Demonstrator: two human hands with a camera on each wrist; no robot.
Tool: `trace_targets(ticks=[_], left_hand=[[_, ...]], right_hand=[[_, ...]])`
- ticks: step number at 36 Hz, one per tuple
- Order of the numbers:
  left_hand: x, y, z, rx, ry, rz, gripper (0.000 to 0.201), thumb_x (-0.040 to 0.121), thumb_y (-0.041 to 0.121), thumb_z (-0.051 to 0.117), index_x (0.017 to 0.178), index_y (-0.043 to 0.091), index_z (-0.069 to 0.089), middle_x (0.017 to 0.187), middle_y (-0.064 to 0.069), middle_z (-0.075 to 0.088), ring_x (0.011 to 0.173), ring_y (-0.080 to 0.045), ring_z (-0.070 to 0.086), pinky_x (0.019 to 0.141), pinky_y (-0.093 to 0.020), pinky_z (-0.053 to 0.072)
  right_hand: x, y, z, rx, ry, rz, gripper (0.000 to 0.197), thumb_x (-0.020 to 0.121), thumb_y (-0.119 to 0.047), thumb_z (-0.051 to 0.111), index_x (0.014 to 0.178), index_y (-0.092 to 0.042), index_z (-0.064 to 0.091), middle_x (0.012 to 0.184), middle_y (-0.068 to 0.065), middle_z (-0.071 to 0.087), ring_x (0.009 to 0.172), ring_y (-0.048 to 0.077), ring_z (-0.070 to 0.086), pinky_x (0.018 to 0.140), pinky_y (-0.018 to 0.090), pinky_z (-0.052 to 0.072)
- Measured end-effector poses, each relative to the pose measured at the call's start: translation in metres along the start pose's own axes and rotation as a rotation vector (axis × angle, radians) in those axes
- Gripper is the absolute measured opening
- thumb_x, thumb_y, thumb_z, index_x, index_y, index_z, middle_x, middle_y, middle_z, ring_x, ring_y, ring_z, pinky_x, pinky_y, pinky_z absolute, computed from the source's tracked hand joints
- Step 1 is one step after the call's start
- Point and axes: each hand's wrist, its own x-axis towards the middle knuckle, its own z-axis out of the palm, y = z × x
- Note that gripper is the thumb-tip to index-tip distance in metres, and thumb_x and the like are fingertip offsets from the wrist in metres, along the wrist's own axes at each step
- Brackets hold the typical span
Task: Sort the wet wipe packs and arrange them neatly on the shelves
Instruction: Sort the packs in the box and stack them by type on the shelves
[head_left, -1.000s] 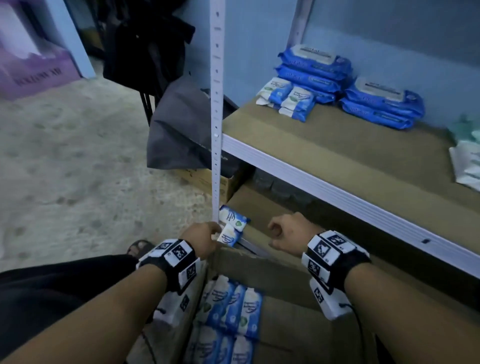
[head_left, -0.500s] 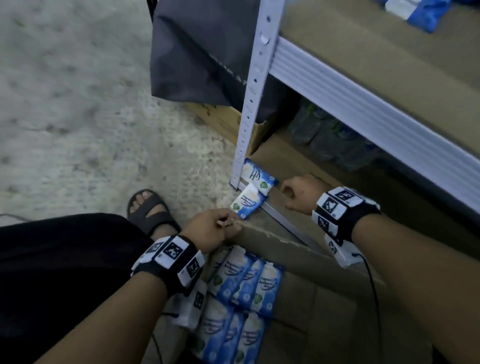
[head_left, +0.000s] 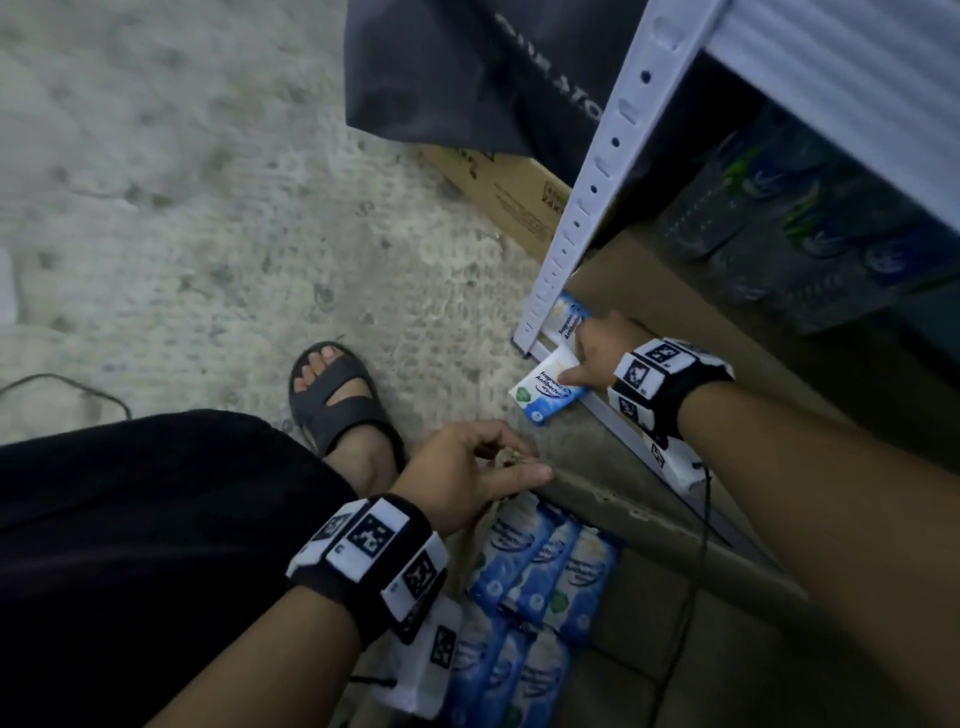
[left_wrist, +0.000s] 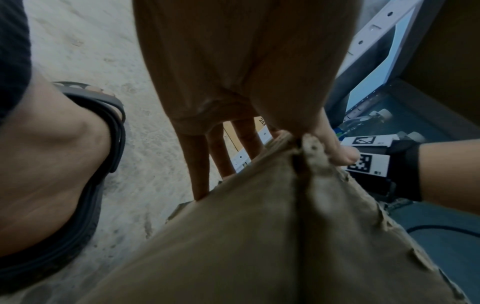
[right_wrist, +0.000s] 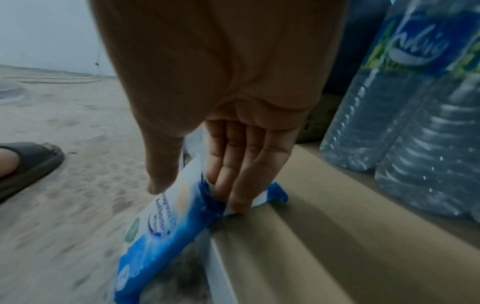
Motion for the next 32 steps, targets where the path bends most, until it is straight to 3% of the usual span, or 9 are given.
trace_targets(ticks=[3, 8, 11, 15, 17, 21, 23, 27, 32], left_hand=[[0.001, -0.001, 0.000, 0.019, -0.003, -0.012, 0.043, 0.064, 0.055, 0.074, 0.089, 0.020, 0.073, 0.093, -0.001, 0.073, 0.095, -0.015, 0.065, 0.091, -0.035, 0.051], [0.001, 0.001, 0.001, 0.006, -0.005, -0.025, 0.042, 0.065, 0.053, 0.075, 0.089, 0.019, 0.073, 0.093, -0.001, 0.073, 0.095, -0.015, 0.064, 0.090, -0.032, 0.050], [0.002, 0.001, 0.001, 0.006, -0.006, -0.028, 0.041, 0.066, 0.053, 0.074, 0.089, 0.020, 0.073, 0.093, -0.001, 0.073, 0.094, -0.015, 0.064, 0.088, -0.029, 0.050], [0.003, 0.001, 0.001, -0.002, -0.014, -0.032, 0.041, 0.065, 0.054, 0.073, 0.089, 0.020, 0.073, 0.095, -0.006, 0.072, 0.095, -0.016, 0.063, 0.087, -0.027, 0.048], [0.003, 0.001, 0.001, -0.010, -0.009, -0.037, 0.042, 0.065, 0.054, 0.074, 0.089, 0.020, 0.073, 0.096, -0.011, 0.070, 0.094, -0.019, 0.063, 0.087, -0.028, 0.048], [0.001, 0.005, 0.002, -0.054, -0.010, -0.029, 0.035, 0.069, 0.046, 0.075, 0.088, 0.016, 0.073, 0.092, -0.007, 0.072, 0.086, -0.010, 0.064, 0.075, -0.012, 0.047], [0.001, 0.006, 0.002, -0.068, -0.004, -0.022, 0.034, 0.068, 0.045, 0.075, 0.087, 0.016, 0.073, 0.091, -0.006, 0.073, 0.082, -0.006, 0.062, 0.073, -0.009, 0.045], [0.002, 0.006, 0.003, -0.071, 0.012, -0.033, 0.033, 0.069, 0.045, 0.075, 0.087, 0.017, 0.073, 0.092, -0.009, 0.072, 0.087, -0.016, 0.063, 0.075, -0.013, 0.046], [0.002, 0.007, 0.003, -0.066, 0.009, -0.025, 0.020, 0.076, 0.033, 0.078, 0.086, 0.016, 0.073, 0.090, -0.006, 0.073, 0.078, 0.000, 0.062, 0.070, -0.005, 0.043]], right_hand=[[0.003, -0.002, 0.007, 0.015, 0.004, 0.040, 0.051, 0.079, -0.052, 0.075, 0.066, -0.015, 0.043, 0.067, 0.003, 0.045, 0.070, 0.024, 0.053, 0.060, 0.029, 0.039], [0.005, 0.002, 0.009, 0.118, -0.038, 0.074, 0.044, 0.078, -0.042, 0.079, 0.063, -0.013, 0.050, 0.072, 0.007, 0.056, 0.075, 0.026, 0.059, 0.064, 0.027, 0.040], [-0.003, 0.007, 0.008, 0.190, -0.049, 0.045, 0.032, 0.077, -0.036, 0.081, 0.079, -0.009, 0.064, 0.085, 0.007, 0.065, 0.082, 0.023, 0.061, 0.067, 0.025, 0.043], [-0.015, 0.023, 0.011, 0.366, 0.028, 0.021, 0.030, 0.070, -0.021, 0.085, 0.069, -0.017, 0.055, 0.073, -0.004, 0.058, 0.076, 0.018, 0.058, 0.065, 0.024, 0.041], [-0.022, 0.032, 0.011, 0.422, 0.037, 0.037, 0.028, 0.069, -0.018, 0.086, 0.077, -0.015, 0.059, 0.074, -0.006, 0.058, 0.076, 0.018, 0.058, 0.064, 0.024, 0.041], [-0.035, 0.053, 0.003, 0.513, 0.115, 0.060, 0.023, 0.075, -0.016, 0.079, 0.086, -0.020, 0.059, 0.082, -0.004, 0.062, 0.079, 0.017, 0.057, 0.059, 0.021, 0.039], [-0.038, 0.063, -0.002, 0.559, 0.171, 0.068, 0.021, 0.078, -0.015, 0.076, 0.084, -0.025, 0.058, 0.083, -0.006, 0.062, 0.082, 0.019, 0.059, 0.065, 0.026, 0.042], [-0.037, 0.074, -0.016, 0.650, 0.250, -0.008, 0.023, 0.083, -0.002, 0.069, 0.088, -0.023, 0.060, 0.095, -0.002, 0.062, 0.094, 0.021, 0.059, 0.078, 0.029, 0.044], [-0.021, 0.068, -0.030, 0.570, 0.297, -0.091, 0.020, 0.088, 0.003, 0.061, 0.103, -0.010, 0.066, 0.104, 0.002, 0.061, 0.098, 0.021, 0.059, 0.082, 0.029, 0.047]])
